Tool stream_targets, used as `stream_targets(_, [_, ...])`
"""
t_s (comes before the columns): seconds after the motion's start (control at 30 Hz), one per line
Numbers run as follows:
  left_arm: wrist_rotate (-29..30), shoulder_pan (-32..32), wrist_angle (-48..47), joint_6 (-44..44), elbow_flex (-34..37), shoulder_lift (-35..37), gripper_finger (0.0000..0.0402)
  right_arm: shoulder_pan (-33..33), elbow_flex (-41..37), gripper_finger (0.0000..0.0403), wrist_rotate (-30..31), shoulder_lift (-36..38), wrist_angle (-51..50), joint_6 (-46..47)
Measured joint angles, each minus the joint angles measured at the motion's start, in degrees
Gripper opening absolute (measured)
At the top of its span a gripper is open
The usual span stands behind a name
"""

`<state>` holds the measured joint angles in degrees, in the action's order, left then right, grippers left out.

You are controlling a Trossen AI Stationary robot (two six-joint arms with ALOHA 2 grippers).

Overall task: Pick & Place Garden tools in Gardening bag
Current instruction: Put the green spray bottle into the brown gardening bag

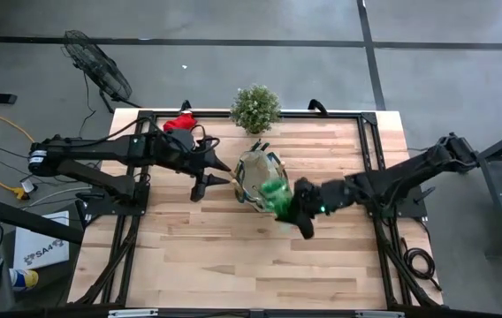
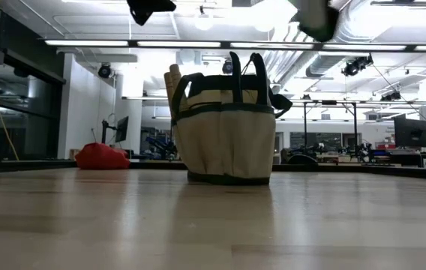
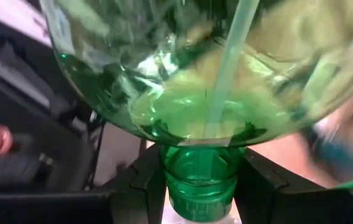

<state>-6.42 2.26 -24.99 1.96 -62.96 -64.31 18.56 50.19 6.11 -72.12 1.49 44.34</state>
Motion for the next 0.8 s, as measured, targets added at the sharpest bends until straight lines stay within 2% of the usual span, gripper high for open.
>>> stream_targets(0.23, [0.2,0.0,-1.3,1.3,0.0,0.0,0.0167,-7.9,0.0,0.0134,4.2,-0.7,7.8,-7.0])
stream_targets(0.5, [0.1,0.0,-2.8,1.5,0.0,0.0,0.0167,-14.3,0.4,0.0135,4.3,-3.4,9.3,-2.1])
stream_targets(0.63, [0.1,0.0,-4.2,1.5,0.0,0.0,0.0167,-15.0,5.7,0.0135,3.9,-6.5,5.6,-1.2])
stream_targets(0.8, [0.1,0.0,-5.7,1.5,0.0,0.1,0.0167,-16.4,17.6,0.0135,3.9,-11.8,-9.9,0.9])
